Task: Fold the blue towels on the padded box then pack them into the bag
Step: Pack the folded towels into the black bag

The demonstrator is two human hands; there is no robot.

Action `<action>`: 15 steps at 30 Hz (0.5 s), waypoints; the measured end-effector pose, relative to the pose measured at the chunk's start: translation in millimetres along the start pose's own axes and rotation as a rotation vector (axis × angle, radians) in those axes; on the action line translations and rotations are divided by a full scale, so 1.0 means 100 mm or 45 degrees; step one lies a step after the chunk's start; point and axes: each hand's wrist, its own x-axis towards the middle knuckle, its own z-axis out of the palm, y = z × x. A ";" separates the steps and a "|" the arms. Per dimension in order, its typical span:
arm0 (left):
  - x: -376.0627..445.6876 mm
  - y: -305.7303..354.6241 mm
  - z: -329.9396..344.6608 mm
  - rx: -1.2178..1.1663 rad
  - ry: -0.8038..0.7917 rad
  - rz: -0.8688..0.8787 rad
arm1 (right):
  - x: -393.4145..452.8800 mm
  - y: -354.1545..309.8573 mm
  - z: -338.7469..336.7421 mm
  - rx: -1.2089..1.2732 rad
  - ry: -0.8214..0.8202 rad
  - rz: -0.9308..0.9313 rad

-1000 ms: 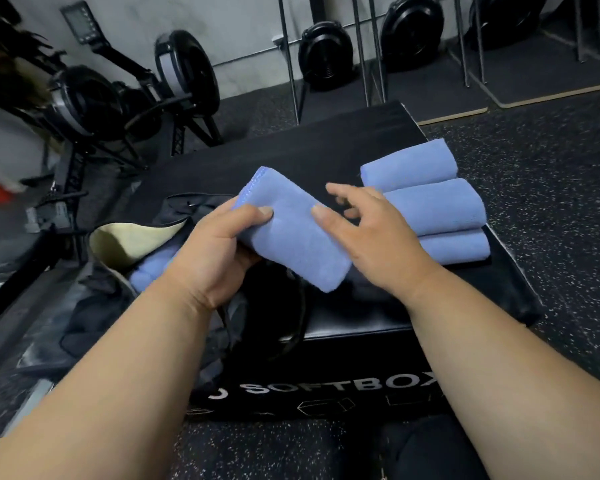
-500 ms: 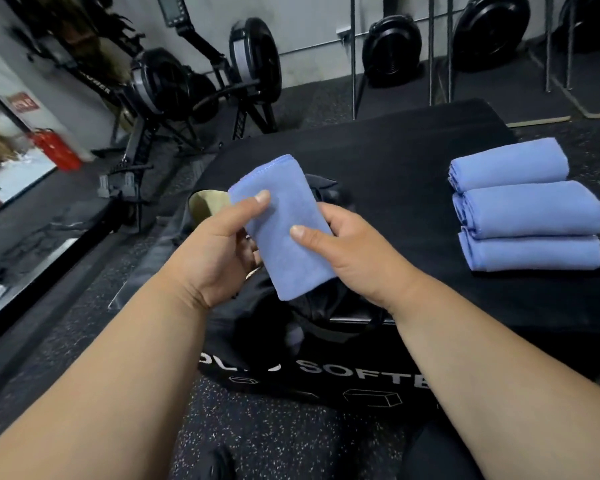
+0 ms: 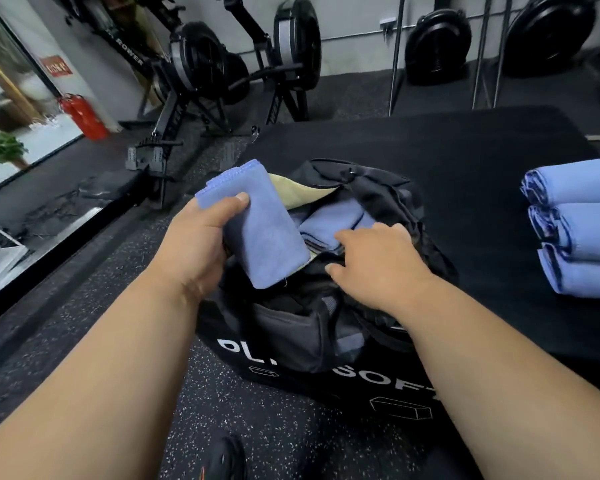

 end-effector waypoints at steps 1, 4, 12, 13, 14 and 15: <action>0.04 -0.01 -0.04 0.000 -0.007 0.017 | 0.01 0.01 -0.01 -0.022 -0.001 -0.019; 0.11 -0.03 -0.09 0.004 -0.032 0.056 | 0.01 0.10 -0.07 0.007 -0.087 -0.099; 0.29 -0.01 0.23 0.049 -0.231 0.056 | -0.20 0.46 -0.26 0.504 -0.399 -0.357; 0.32 -0.01 0.29 0.127 -0.295 0.001 | -0.23 0.49 -0.27 0.523 -0.401 -0.373; 0.34 -0.02 0.36 0.199 -0.355 -0.059 | -0.25 0.50 -0.28 0.538 -0.413 -0.391; 0.36 -0.05 0.41 0.271 -0.408 -0.108 | -0.27 0.51 -0.29 0.552 -0.426 -0.415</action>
